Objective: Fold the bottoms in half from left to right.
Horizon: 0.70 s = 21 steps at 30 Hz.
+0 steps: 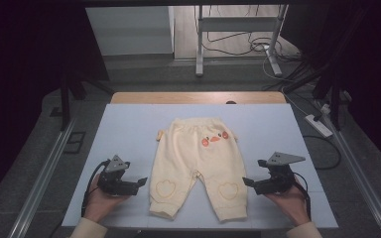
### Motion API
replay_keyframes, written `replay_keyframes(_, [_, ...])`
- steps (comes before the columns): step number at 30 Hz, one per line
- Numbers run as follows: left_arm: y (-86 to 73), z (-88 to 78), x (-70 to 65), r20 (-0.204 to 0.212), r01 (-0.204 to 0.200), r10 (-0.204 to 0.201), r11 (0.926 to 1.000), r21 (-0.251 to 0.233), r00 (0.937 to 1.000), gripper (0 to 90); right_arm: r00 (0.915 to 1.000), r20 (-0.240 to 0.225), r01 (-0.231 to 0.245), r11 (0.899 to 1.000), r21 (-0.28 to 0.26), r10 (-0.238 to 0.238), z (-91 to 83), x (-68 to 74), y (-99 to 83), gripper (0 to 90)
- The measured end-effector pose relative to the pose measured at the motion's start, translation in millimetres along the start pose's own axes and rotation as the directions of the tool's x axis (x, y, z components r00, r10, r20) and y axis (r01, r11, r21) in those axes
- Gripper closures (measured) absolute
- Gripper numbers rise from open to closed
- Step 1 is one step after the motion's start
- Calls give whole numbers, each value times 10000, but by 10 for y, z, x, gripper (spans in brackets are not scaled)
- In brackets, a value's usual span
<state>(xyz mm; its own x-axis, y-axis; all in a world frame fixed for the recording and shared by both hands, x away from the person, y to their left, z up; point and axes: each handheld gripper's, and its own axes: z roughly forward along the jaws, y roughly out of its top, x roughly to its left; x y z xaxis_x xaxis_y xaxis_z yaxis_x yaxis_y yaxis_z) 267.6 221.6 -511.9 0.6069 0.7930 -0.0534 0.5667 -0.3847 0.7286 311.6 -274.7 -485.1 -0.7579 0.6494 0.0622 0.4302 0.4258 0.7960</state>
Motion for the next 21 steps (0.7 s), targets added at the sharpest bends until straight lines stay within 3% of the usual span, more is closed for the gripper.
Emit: replay_keyframes(21, [10,31,-29,-7,-203,203,9998,25,9998,113,9998,-147,130,9999,-14,-130,25,66,41,87])
